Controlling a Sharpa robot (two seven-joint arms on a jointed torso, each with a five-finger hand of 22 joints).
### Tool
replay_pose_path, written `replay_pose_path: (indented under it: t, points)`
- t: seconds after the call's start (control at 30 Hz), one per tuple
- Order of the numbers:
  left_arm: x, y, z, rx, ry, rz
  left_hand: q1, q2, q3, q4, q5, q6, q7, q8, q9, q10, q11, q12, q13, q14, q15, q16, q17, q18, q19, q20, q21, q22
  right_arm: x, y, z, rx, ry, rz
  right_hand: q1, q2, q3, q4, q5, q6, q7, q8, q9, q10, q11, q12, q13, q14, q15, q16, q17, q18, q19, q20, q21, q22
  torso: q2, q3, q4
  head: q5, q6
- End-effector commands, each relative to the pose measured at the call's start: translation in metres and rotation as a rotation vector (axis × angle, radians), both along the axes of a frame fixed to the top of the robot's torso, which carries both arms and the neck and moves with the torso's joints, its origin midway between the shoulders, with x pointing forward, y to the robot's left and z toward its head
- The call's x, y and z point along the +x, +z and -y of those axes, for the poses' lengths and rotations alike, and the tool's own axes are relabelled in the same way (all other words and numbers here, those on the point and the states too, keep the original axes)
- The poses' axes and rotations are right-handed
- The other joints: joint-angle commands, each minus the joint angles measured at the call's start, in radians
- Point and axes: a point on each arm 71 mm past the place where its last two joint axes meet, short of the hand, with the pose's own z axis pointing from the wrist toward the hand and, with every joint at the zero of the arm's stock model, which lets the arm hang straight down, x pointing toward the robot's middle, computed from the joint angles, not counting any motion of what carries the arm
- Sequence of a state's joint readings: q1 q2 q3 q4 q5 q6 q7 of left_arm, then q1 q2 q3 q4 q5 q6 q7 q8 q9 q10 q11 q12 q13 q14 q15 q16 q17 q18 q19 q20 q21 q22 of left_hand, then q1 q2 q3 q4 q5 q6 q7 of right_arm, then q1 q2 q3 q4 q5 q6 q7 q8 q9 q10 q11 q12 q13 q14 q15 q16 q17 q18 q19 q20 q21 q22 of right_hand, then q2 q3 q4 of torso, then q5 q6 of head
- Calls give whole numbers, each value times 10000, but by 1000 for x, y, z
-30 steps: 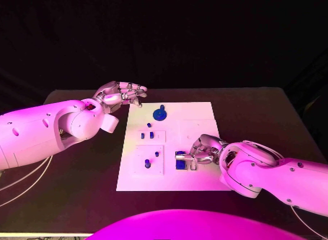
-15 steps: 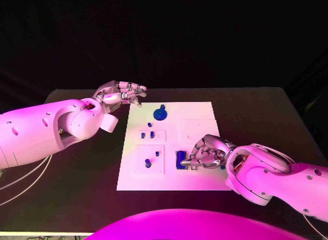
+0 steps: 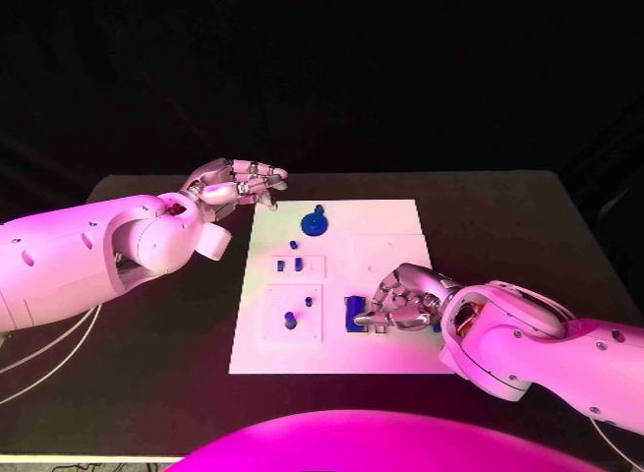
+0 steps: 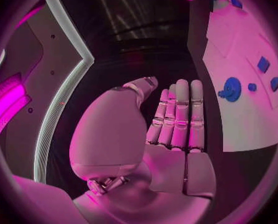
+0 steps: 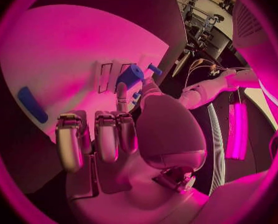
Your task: Assemble the parts on the task board
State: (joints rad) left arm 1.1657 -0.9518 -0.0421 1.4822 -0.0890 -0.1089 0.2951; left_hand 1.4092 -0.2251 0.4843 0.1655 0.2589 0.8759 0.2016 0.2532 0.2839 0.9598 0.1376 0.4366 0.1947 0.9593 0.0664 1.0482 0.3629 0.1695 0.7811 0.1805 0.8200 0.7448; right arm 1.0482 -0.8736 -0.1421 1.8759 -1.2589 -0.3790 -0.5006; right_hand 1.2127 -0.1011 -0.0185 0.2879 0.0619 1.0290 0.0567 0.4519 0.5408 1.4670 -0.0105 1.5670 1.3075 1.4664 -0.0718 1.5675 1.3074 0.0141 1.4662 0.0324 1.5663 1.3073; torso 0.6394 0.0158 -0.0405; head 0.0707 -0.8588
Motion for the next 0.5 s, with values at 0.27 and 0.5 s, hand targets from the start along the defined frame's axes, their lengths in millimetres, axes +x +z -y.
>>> replay_pose_path:
  t: [0.27,0.5]
  points:
    - [0,1,2,-127,-147,0,-4,86,12,73,27,-79,-3,64,-14,-87,-12,53,-10,21,51,-64,6,121,72,2,-27,-15,5,-4,-2,-603,-81,612,351,111,357,16,4,-22,-30,2,-60,1038,-88,38,2633,1023,-94,-6,2541,-141,1046,-70,45,2635,-2,-5,-6,5,-17]
    - [0,1,1,-123,-142,-3,2,102,10,94,30,-85,-5,73,-19,-98,-12,72,-11,17,53,-63,9,121,83,4,-49,-26,5,-5,-1,-735,-45,707,489,85,476,-25,-3,-16,-36,-20,-87,1038,-93,38,2633,1023,-98,-7,2541,-141,1046,-72,45,2635,-6,-9,-6,4,-20]
